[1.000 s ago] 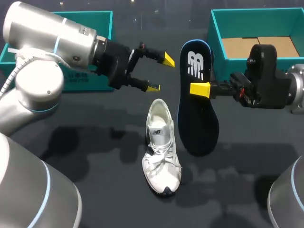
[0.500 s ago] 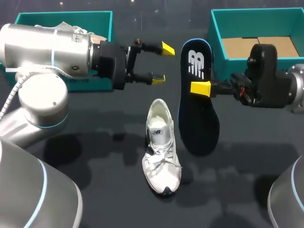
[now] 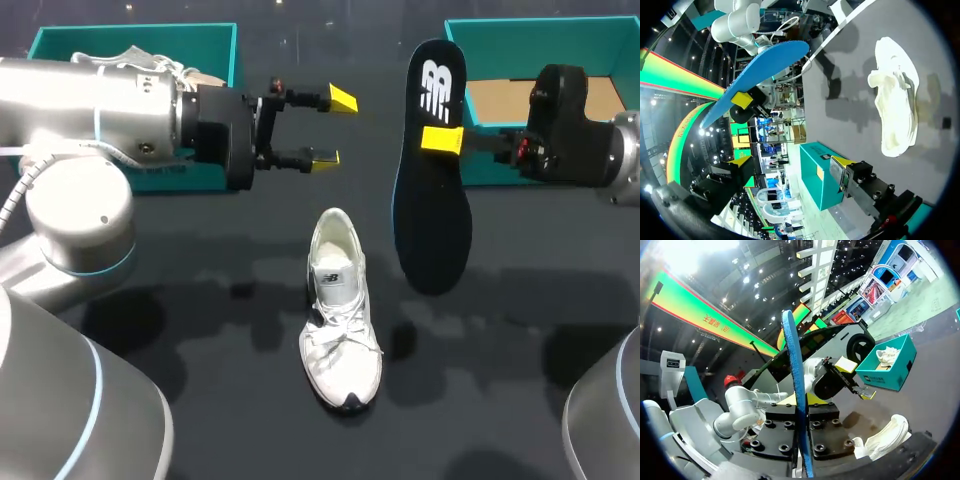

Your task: Take the shoe out of the shoebox, open the shoe tongue, remove and reinsert the insole, then place the shoe into the shoebox

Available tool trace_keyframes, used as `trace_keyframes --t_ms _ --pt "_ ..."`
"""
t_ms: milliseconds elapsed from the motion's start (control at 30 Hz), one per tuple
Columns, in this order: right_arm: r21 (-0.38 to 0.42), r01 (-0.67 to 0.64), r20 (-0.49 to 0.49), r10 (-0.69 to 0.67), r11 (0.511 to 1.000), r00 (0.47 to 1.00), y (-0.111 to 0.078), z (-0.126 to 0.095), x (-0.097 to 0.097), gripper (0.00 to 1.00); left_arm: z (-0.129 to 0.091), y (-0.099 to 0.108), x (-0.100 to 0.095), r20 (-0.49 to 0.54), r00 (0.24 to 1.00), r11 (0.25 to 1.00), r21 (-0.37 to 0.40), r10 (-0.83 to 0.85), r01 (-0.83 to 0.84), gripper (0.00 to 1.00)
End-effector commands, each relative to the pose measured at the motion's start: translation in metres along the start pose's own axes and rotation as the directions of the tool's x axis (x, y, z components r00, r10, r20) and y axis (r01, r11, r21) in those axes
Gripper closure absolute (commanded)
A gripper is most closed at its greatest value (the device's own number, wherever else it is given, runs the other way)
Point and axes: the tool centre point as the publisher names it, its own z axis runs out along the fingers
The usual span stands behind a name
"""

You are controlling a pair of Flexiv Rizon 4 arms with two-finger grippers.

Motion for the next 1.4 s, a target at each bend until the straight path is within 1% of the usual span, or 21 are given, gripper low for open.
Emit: trace_keyframes --t_ms 33,133,167,233,300,367,400,700,733,800,867,967,1000,1033,1333,1367,1400 --pt "0.008 -0.001 -0.033 0.001 1.0 0.999 0.004 0.007 -0.018 1.0 0.0 -0.001 0.001 0.001 1.0 1.0 -0.001 0.002 -0.002 0.0" --pt "0.008 -0.001 -0.033 0.001 1.0 0.999 0.004 0.007 -0.018 1.0 0.0 -0.001 0.001 0.001 1.0 1.0 -0.001 0.002 -0.002 0.0" --pt "0.01 -0.041 -0.028 0.041 0.999 0.999 0.009 0.007 -0.026 1.0 0.0 -0.001 0.001 0.001 1.0 1.0 -0.001 0.002 -0.002 0.0" --pt "-0.006 -0.104 -0.009 0.104 0.995 0.995 0.025 0.005 -0.038 1.0 0.0 -0.001 0.001 0.001 1.0 1.0 -0.001 0.002 -0.002 0.0" --pt "-0.008 -0.208 0.013 0.208 0.978 0.978 0.039 0.001 -0.053 1.0 0.0 -0.001 0.001 0.001 1.0 1.0 -0.001 0.002 -0.002 0.0" --pt "0.022 -0.273 0.04 0.272 0.962 0.962 0.047 -0.002 -0.067 1.0 0.0 -0.001 0.001 0.001 1.0 1.0 -0.001 0.002 -0.002 0.0" --pt "0.062 -0.301 0.093 0.295 0.952 0.951 0.048 -0.005 -0.071 1.0 0.0 -0.001 0.001 0.001 1.0 1.0 -0.001 0.002 -0.002 0.0" --pt "0.062 -0.301 0.093 0.295 0.952 0.951 0.048 -0.005 -0.071 1.0 0.0 -0.001 0.001 0.001 1.0 1.0 -0.001 0.002 -0.002 0.0" --pt "0.062 -0.301 0.093 0.295 0.952 0.951 0.048 -0.005 -0.071 1.0 0.002 -0.001 -0.002 0.014 1.0 1.0 -0.003 0.014 -0.014 0.0" --pt "0.041 -0.388 0.09 0.383 0.921 0.919 0.043 0.0 -0.083 1.0 0.004 -0.002 -0.005 0.049 0.999 1.0 0.003 0.02 -0.02 0.0" --pt "-0.002 -0.467 0.093 0.465 0.884 0.88 0.041 0.001 -0.096 1.0 0.006 -0.003 -0.008 0.065 0.998 1.0 0.007 0.019 -0.02 0.0" --pt "-0.026 -0.569 0.107 0.569 0.822 0.816 0.038 0.005 -0.115 1.0 0.009 -0.003 -0.011 0.081 0.997 1.0 0.007 -0.008 0.008 0.0" --pt "-0.024 -0.604 0.127 0.601 0.797 0.789 0.037 0.006 -0.119 1.0 0.011 -0.003 -0.011 0.077 0.997 1.0 0.001 -0.014 0.014 0.0" --pt "-0.026 -0.621 0.173 0.616 0.783 0.769 0.036 0.005 -0.121 1.0 0.013 -0.003 -0.012 0.073 0.997 1.0 -0.002 -0.006 0.006 0.0" --pt "-0.026 -0.621 0.173 0.616 0.783 0.769 0.036 0.005 -0.121 1.0 0.013 -0.003 -0.012 0.073 0.997 1.0 -0.002 -0.006 0.006 0.0" --pt "-0.026 -0.621 0.173 0.616 0.783 0.769 0.036 0.005 -0.121 1.0 0.016 -0.002 -0.011 0.061 0.998 1.0 -0.005 -0.017 0.018 0.0" --pt "-0.039 -0.638 0.18 0.633 0.769 0.753 0.036 0.007 -0.125 1.0 0.019 -0.002 -0.01 0.053 0.998 1.0 -0.008 -0.018 0.018 0.0"
